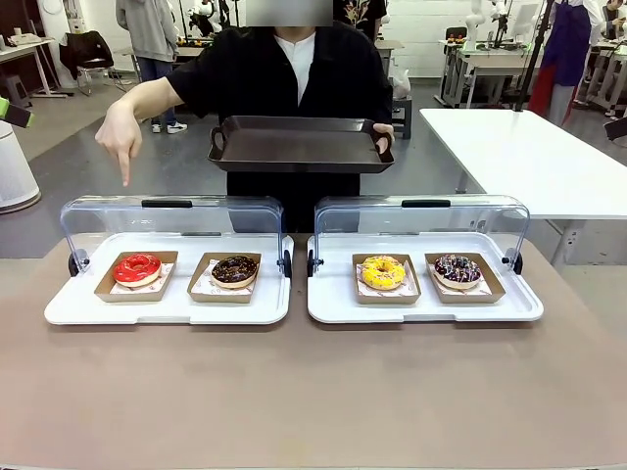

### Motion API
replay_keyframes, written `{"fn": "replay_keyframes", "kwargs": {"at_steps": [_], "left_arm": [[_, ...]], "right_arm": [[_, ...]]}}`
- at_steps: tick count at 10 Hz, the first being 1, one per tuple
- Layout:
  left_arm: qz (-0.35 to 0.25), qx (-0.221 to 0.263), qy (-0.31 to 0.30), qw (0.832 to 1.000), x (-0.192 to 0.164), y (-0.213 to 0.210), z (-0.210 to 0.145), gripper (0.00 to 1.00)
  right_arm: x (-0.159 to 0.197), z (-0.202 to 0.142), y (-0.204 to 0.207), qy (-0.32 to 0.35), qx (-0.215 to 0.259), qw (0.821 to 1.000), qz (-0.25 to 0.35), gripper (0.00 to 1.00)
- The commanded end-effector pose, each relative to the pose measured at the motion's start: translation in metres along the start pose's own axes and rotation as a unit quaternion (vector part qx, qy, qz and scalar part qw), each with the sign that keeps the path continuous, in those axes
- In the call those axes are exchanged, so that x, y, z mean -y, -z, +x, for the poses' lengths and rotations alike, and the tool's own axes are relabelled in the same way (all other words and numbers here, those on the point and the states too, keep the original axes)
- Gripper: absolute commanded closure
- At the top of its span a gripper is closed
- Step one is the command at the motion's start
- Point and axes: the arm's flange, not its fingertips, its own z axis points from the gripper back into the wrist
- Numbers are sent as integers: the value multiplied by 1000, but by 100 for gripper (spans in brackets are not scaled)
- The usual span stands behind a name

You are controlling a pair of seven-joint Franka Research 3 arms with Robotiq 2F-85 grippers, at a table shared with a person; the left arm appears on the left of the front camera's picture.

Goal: Provide the desired donut to the person.
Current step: Pick up and lift the Paper togo box containing the Donut pointed at by the person.

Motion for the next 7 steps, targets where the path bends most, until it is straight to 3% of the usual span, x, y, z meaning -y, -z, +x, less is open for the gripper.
{"fn": "replay_keyframes", "kwargs": {"at_steps": [1, 6, 7], "left_arm": [[-5, 3, 0, 1000, 1, -1, 0, 0], [0, 0, 0, 1000, 0, 0, 0, 0], [9, -39, 7, 999, 4, -3, 2, 0]], "right_arm": [[1, 1, 1, -1, 3, 1000, 0, 0], [1, 1, 1, -1, 3, 1000, 0, 0], [1, 1, 1, -1, 3, 1000, 0, 0]]}}
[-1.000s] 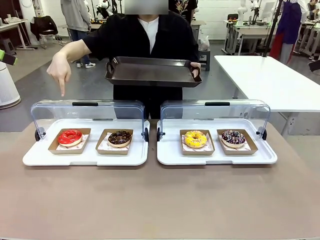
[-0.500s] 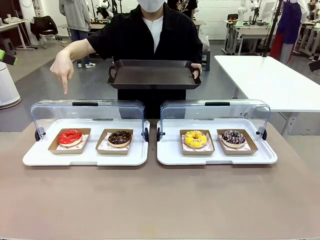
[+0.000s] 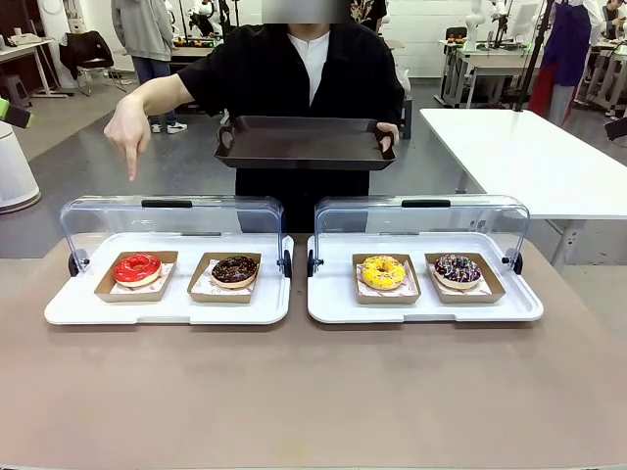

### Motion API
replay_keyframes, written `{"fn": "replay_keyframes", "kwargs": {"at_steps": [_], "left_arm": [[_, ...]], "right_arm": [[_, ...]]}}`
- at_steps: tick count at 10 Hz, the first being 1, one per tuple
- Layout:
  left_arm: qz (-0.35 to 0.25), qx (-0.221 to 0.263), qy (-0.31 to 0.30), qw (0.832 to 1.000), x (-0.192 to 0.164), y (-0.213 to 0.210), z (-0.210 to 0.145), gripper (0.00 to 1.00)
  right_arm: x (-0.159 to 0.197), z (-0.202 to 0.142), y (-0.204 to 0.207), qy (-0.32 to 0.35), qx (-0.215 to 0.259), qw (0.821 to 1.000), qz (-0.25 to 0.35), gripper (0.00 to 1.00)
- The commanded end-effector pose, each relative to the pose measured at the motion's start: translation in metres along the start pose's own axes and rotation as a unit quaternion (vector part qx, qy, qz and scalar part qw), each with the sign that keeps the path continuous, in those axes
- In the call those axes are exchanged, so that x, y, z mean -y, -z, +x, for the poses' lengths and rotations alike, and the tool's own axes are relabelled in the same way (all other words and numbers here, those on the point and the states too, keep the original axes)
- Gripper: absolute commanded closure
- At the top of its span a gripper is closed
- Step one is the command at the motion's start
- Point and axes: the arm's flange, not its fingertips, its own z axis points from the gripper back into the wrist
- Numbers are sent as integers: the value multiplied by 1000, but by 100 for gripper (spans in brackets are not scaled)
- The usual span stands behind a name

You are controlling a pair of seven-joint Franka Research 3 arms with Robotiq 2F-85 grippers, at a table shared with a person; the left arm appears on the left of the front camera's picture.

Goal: Provide the desired donut to the person.
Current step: Pick up and lift the Paper togo box containing the Donut pointed at by the person.

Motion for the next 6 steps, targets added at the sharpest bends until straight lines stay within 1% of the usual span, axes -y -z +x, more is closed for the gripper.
{"fn": "replay_keyframes", "kwargs": {"at_steps": [1, 3, 4, 6], "left_arm": [[14, -79, 14, 997, 11, -5, 5, 0], [17, -181, 31, 983, 31, -10, 16, 0], [16, -221, 37, 975, 43, -9, 19, 0], [33, -298, 45, 953, 51, 4, 15, 0]], "right_arm": [[1, 1, 1, -1, 4, 1000, 0, 0], [1, 1, 1, -1, 4, 1000, 0, 0], [1, 1, 1, -1, 4, 1000, 0, 0], [1, 1, 1, -1, 4, 1000, 0, 0]]}}
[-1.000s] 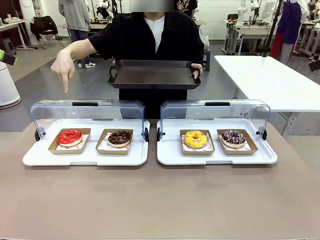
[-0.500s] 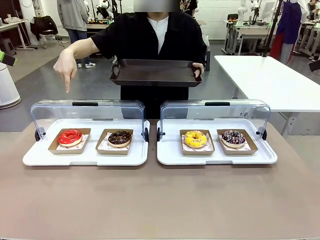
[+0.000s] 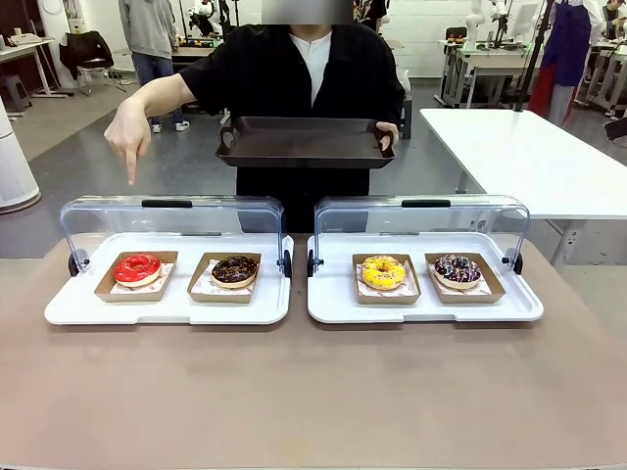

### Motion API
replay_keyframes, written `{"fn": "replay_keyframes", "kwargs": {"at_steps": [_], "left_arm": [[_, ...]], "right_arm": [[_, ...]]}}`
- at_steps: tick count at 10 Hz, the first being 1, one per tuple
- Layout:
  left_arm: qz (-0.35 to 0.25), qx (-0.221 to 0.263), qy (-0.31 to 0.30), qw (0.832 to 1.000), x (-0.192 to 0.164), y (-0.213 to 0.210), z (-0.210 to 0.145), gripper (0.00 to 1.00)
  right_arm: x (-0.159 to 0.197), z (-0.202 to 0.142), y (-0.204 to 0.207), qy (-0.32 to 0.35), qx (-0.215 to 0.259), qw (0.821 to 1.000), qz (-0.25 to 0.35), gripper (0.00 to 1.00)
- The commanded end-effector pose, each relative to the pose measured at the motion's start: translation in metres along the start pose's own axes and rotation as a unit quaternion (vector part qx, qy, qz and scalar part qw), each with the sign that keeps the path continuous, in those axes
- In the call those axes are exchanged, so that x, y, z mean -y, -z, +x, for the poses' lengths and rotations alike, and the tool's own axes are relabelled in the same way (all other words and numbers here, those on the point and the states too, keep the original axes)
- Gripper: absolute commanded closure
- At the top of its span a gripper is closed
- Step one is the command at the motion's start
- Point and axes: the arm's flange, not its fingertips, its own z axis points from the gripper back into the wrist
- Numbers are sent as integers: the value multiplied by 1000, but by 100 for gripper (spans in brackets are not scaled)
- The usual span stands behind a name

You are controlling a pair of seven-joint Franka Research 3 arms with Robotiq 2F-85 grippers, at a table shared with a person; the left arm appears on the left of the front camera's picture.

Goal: Provide the desired donut to the person.
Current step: Pick up and lift the Paper togo box containing the Donut pointed at by the person.

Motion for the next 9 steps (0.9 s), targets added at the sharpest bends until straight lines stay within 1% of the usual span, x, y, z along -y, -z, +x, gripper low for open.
{"fn": "replay_keyframes", "kwargs": {"at_steps": [1, 2, 4, 5, 7, 9], "left_arm": [[20, -82, 5, 996, 0, 19, 4, 0], [42, -125, 8, 991, -6, 37, 4, 0], [85, -168, 30, 982, -16, 72, 5, 0], [100, -180, 43, 978, -19, 89, 4, 0], [102, -192, 63, 974, -23, 122, 1, 0], [98, -193, 70, 974, -25, 139, 2, 0]], "right_arm": [[1, 1, 1, -2, 4, 1000, 0, 0], [1, 1, 1, -2, 4, 1000, 0, 0], [1, 1, 1, -2, 4, 1000, 0, 0], [1, 1, 1, -2, 4, 1000, 0, 0], [1, 1, 1, -2, 4, 1000, 0, 0], [1, 1, 1, -2, 4, 1000, 0, 0]]}}
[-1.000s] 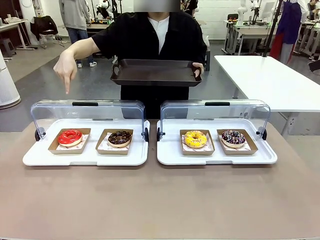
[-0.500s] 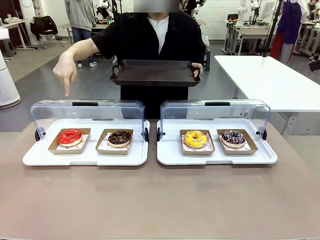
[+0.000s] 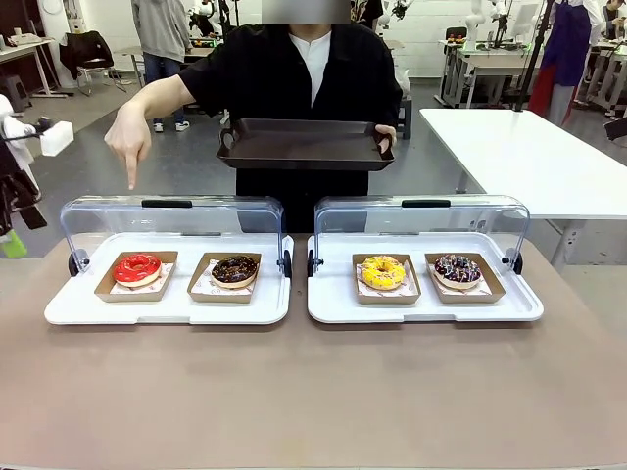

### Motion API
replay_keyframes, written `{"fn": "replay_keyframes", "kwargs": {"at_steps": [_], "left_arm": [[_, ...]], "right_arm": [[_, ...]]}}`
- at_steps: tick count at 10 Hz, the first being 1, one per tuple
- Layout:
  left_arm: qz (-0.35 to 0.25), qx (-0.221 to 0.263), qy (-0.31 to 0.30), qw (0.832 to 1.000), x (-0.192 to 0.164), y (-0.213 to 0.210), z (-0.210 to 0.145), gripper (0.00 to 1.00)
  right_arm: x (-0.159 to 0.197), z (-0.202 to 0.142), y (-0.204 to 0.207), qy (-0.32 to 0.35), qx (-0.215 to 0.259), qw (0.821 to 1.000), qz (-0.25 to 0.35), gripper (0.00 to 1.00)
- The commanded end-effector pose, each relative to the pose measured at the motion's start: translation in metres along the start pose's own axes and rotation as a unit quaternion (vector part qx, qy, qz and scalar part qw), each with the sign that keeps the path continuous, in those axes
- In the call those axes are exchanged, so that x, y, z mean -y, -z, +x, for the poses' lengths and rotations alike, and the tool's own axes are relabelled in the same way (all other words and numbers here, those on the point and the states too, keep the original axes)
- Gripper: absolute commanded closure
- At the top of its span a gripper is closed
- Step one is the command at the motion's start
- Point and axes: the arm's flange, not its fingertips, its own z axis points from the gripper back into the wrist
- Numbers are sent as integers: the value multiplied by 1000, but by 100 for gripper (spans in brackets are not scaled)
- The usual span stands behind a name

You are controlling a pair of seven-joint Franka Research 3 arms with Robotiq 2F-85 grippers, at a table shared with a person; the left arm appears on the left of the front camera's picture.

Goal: Provide the desired donut to the person.
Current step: Pick up and lift the Paper togo box containing the Donut pointed at by the person.

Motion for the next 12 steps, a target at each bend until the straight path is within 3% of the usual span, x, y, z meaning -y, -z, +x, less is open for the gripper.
{"fn": "replay_keyframes", "kwargs": {"at_steps": [1, 3, 4, 9, 10, 12], "left_arm": [[11, -3, 3, 1000, 7, 6, 3, 0], [47, 9, -6, 999, 5, -14, 6, 0], [4, 1, 6, 1000, 2, 6, 4, 0], [8, 4, 5, 1000, 2, 6, 4, 0], [39, -19, 50, 998, -1, 32, 11, 0], [80, -10, 68, 994, -4, 54, 20, 0]], "right_arm": [[1, 1, 1, -2, 4, 1000, 1, 0], [1, 1, 1, -2, 4, 1000, 1, 0], [1, 1, 1, -2, 4, 1000, 1, 0], [1, 1, 1, -2, 4, 1000, 1, 0], [1, 1, 1, -2, 4, 1000, 1, 0], [1, 1, 1, -2, 4, 1000, 1, 0]]}}
